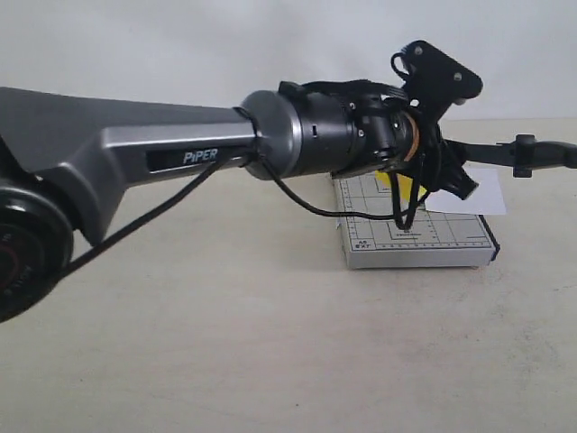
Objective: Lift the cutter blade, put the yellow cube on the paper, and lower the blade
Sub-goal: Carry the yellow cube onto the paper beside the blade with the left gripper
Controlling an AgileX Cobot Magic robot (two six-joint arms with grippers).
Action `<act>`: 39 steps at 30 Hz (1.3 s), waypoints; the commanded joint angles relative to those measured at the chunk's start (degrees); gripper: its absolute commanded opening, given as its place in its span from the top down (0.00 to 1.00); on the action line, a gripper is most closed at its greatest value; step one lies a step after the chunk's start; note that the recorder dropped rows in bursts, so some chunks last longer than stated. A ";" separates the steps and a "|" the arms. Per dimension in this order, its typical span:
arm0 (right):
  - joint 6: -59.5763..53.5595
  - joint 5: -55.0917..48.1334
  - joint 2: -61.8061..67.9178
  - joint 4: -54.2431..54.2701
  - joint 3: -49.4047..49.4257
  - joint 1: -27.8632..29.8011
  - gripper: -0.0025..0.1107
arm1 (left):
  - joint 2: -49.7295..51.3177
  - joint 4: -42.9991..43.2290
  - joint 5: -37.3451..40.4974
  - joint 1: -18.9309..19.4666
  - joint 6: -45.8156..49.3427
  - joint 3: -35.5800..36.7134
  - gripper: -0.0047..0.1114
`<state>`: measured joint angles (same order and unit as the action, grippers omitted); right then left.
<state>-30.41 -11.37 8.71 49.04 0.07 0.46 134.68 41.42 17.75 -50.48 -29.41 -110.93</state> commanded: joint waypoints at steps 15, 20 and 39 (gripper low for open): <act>-0.06 -0.41 0.17 0.14 -0.07 0.00 0.98 | 16.07 -39.11 19.57 0.76 38.05 -33.05 0.92; -0.06 -0.54 0.17 0.14 -0.07 0.00 0.98 | 17.59 -39.11 16.83 1.21 37.79 -34.20 0.92; -0.06 -0.54 0.17 0.14 -0.07 0.00 0.98 | 18.75 -40.60 12.17 1.92 36.94 -34.20 0.92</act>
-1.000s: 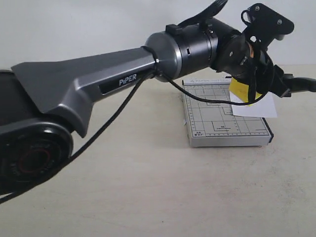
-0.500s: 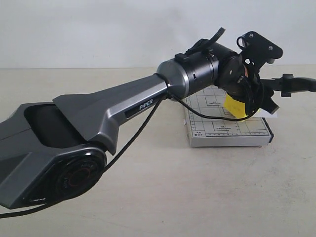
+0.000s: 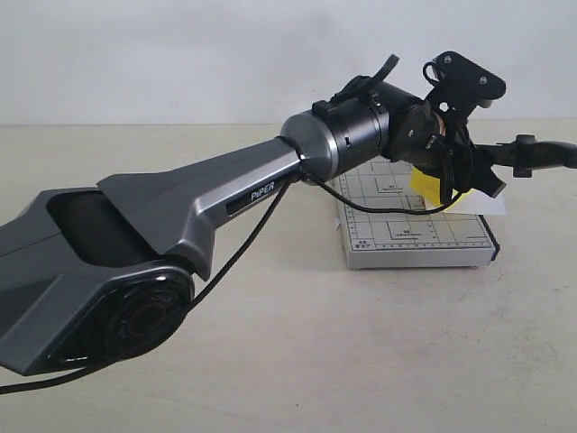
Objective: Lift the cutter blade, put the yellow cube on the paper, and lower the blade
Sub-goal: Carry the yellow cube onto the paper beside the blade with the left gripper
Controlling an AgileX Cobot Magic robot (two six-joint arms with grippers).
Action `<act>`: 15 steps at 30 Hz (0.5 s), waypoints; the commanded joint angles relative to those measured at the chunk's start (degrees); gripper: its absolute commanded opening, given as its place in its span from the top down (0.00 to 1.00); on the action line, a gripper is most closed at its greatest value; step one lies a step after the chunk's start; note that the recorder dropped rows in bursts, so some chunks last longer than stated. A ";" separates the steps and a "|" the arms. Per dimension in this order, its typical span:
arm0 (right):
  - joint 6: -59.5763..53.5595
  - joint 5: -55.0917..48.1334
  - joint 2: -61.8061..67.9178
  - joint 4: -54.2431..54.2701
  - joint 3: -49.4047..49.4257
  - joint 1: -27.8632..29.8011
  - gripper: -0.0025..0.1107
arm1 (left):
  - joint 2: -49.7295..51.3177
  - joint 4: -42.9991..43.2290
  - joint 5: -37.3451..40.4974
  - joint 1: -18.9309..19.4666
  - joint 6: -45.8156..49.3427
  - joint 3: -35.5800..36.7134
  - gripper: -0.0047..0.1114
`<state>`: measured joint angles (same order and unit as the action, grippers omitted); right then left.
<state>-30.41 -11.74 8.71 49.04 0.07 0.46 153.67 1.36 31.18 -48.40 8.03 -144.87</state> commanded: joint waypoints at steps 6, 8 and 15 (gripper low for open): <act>-0.06 -0.16 0.17 0.14 -0.07 0.00 0.98 | -0.24 -0.54 -1.35 -0.14 -0.50 -0.26 0.88; -0.06 -0.16 0.17 0.14 -0.07 0.00 0.98 | -0.24 -0.54 -1.35 -0.14 -0.35 -0.26 0.79; -0.06 -0.16 0.17 0.14 -0.07 0.00 0.98 | -0.24 -0.54 -1.35 -0.14 -0.15 -0.26 0.51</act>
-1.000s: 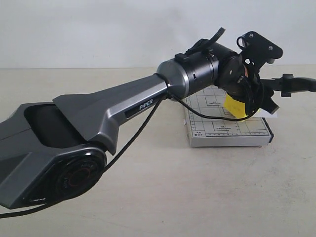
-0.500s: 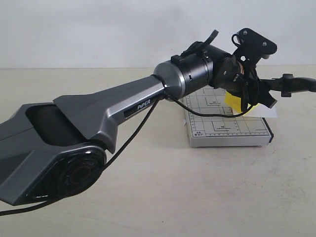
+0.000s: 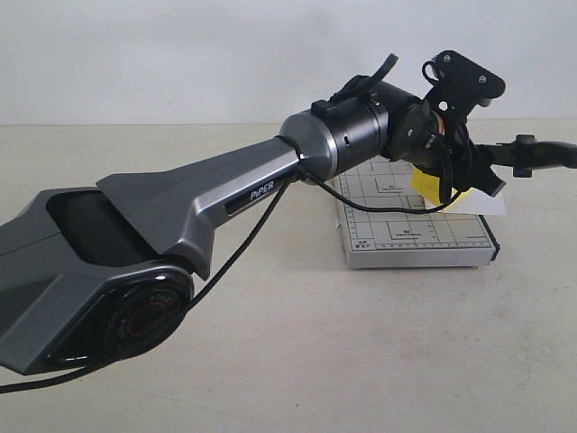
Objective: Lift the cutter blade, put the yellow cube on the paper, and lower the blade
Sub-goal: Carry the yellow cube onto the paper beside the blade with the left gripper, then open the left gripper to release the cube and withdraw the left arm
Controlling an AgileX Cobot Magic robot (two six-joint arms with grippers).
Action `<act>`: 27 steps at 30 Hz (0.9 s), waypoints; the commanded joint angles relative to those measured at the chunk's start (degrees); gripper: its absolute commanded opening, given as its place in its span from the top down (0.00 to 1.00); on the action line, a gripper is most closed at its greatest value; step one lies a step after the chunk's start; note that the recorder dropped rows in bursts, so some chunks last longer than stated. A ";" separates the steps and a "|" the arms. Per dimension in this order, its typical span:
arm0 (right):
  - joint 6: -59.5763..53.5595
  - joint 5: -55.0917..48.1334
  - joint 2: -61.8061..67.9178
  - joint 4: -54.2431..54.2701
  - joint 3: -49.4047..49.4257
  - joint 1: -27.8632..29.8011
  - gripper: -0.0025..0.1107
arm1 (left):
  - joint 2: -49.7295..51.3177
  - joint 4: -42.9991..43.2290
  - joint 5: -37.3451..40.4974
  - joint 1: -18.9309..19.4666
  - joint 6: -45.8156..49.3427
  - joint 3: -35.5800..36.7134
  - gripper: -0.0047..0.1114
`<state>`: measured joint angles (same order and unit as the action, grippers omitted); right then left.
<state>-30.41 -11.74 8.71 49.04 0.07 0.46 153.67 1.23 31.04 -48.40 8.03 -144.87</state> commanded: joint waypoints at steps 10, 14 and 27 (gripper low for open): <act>-0.06 -0.16 0.17 0.14 -0.07 0.00 0.98 | -0.24 -0.18 -1.21 -0.14 -0.15 -0.26 0.34; -0.06 -0.16 0.17 0.14 -0.07 0.00 0.98 | -0.24 0.09 -1.21 -0.14 -0.15 -0.26 0.33; -0.06 -0.08 0.17 0.14 -0.07 0.00 0.98 | -3.59 0.09 0.16 -0.14 -0.15 -0.40 0.37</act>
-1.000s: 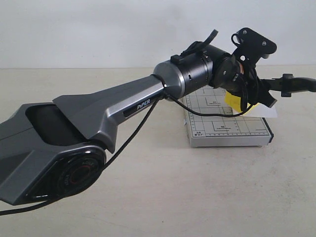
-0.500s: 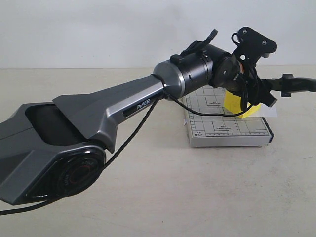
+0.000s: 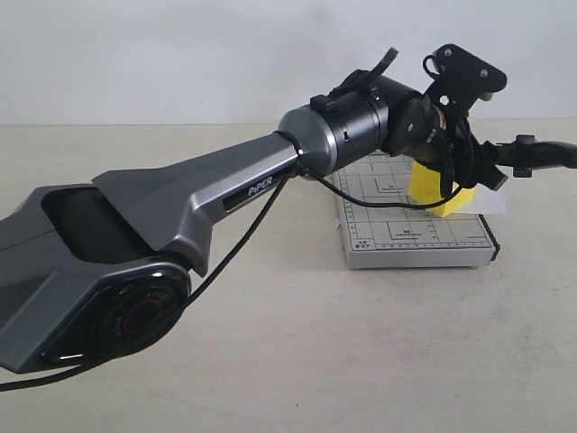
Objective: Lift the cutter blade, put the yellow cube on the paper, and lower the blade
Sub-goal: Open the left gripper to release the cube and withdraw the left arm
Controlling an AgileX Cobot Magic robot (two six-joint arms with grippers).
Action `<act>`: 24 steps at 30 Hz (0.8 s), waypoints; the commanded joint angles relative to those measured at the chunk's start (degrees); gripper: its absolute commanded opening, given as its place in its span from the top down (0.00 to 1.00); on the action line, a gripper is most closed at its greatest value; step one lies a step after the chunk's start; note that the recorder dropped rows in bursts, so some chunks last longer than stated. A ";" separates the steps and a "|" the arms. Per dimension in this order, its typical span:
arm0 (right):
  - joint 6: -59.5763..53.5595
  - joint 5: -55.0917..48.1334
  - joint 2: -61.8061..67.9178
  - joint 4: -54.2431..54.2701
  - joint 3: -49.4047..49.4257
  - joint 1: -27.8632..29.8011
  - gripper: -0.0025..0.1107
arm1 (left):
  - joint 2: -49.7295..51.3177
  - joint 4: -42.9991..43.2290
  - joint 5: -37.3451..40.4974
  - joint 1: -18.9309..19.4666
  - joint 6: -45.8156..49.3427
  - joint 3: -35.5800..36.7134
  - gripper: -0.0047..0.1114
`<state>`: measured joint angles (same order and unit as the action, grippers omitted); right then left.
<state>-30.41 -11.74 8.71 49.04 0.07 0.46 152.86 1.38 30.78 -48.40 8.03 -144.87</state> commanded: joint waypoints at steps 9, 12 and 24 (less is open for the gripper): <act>-0.06 -0.08 0.17 0.14 -0.07 0.00 0.98 | -6.12 -2.52 11.39 -0.14 -2.65 -0.40 0.92; -0.06 -0.08 0.17 0.14 -0.07 0.00 0.98 | -6.35 -5.56 10.19 -0.27 -3.43 -0.40 0.92; -0.06 -0.08 0.17 0.14 -0.07 0.00 0.98 | -12.42 -9.31 12.61 -3.82 6.18 0.82 0.92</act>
<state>-30.41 -11.74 8.71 49.04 0.07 0.46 143.65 -4.53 41.85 -52.22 10.01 -145.00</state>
